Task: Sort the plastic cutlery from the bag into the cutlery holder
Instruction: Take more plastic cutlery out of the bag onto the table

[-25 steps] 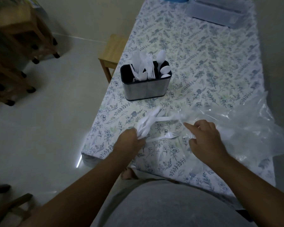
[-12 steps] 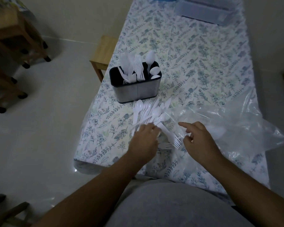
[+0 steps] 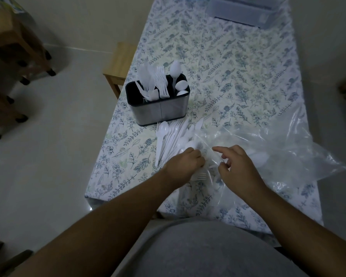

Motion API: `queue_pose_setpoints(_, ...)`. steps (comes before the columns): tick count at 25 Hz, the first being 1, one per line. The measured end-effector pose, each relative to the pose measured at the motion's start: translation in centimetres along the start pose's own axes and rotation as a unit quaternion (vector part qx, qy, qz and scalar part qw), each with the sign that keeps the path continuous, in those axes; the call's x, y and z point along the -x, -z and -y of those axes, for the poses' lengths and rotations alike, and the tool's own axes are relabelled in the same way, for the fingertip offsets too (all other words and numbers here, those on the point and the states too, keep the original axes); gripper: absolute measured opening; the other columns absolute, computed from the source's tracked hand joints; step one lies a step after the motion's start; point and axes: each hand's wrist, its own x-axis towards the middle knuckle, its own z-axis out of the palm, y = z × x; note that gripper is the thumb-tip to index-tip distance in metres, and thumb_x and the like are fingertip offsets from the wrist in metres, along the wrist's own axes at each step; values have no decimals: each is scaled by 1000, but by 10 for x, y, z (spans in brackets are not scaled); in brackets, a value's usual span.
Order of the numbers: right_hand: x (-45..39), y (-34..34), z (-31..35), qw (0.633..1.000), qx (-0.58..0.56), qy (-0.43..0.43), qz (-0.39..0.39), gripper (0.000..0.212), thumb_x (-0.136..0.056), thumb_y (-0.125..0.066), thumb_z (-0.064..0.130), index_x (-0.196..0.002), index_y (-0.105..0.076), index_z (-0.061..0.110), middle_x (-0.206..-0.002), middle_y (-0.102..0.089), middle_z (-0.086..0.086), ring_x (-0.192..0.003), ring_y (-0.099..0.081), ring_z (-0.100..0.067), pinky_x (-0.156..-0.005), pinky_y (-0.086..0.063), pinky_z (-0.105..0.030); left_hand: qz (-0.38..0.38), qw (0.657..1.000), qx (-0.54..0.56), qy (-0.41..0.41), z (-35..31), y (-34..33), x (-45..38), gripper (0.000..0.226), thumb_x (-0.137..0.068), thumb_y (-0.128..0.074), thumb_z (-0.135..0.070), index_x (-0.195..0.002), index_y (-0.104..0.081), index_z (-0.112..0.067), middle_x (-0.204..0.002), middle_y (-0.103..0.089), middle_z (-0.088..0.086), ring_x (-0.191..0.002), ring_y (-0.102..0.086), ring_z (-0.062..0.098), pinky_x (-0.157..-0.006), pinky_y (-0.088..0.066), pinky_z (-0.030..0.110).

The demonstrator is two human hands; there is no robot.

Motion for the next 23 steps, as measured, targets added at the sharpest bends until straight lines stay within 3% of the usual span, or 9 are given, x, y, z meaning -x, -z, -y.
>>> queue_pose_setpoints(5,-2,3,-3,1000,-16,-15,-9,47,-95,-58,3,-135,-62,27,-109,-50,6,-76,-58,-6,-66,-42,-8,-144,984,99,35,-5,27,19,19,-93,-53,-15,-98,-70,-6,-98,-69,6,-92,-57,20,-83,-47,28)
queue_pose_setpoints(8,-1,1,-3,1000,-18,-14,-5,47,-95,-59,4,-134,-62,29,-108,-50,8,-76,-58,-6,-64,-44,-8,-244,960,79,111,-11,49,21,12,-94,-60,-16,-94,-70,-8,-90,-69,2,-87,-57,18,-80,-43,26)
queue_pose_setpoints(12,-1,-2,2,1000,-18,-8,-9,46,-94,-59,4,-134,-63,29,-106,-50,8,-78,-57,2,-65,-44,-3,-144,940,85,298,3,46,8,16,-90,-61,-11,-75,-57,-9,-70,-46,-2,-67,-48,20,-57,-35,25)
queue_pose_setpoints(14,-1,-2,5,1000,-17,-7,-14,46,-94,-59,4,-134,-63,28,-106,-50,8,-80,-56,3,-66,-43,-3,-126,928,70,343,6,43,5,14,-90,-66,-18,-96,-65,-6,-83,-54,3,-84,-58,27,-65,-41,24)
queue_pose_setpoints(15,-1,-1,6,1000,-17,-5,-15,46,-94,-59,4,-134,-63,28,-107,-50,8,-81,-56,3,-66,-43,-2,-133,927,61,347,5,41,6,30,-89,-70,-22,-114,-65,-6,-99,-60,7,-98,-58,27,-77,-47,29)
queue_pose_setpoints(17,-1,1,6,1000,-20,-5,-17,46,-94,-60,5,-133,-63,28,-107,-50,8,-79,-57,1,-66,-42,-2,-133,947,87,278,-5,34,11,33,-91,-69,-22,-122,-63,-13,-115,-61,5,-108,-53,21,-93,-48,34)
queue_pose_setpoints(20,1,3,7,1000,-18,-5,-14,46,-94,-61,5,-134,-63,28,-106,-50,6,-77,-57,-2,-65,-42,-1,-13,999,26,27,-21,8,31,19,-85,-70,-9,-104,-73,-13,-98,-67,6,-88,-60,22,-74,-55,36)
queue_pose_setpoints(21,2,4,6,1000,-16,-4,-13,46,-94,-61,5,-134,-63,28,-107,-51,6,-77,-57,-1,-66,-42,-1,6,1000,0,1,-17,-3,38,21,-81,-72,-5,-101,-74,-12,-92,-67,8,-81,-60,24,-66,-55,37)
queue_pose_setpoints(23,4,4,5,1000,-15,-6,-12,46,-94,-60,5,-134,-63,27,-108,-51,5,-79,-56,-1,-67,-41,0,-9,998,8,69,-5,-15,41,28,-79,-70,2,-104,-73,-10,-88,-66,9,-80,-61,26,-62,-56,39)
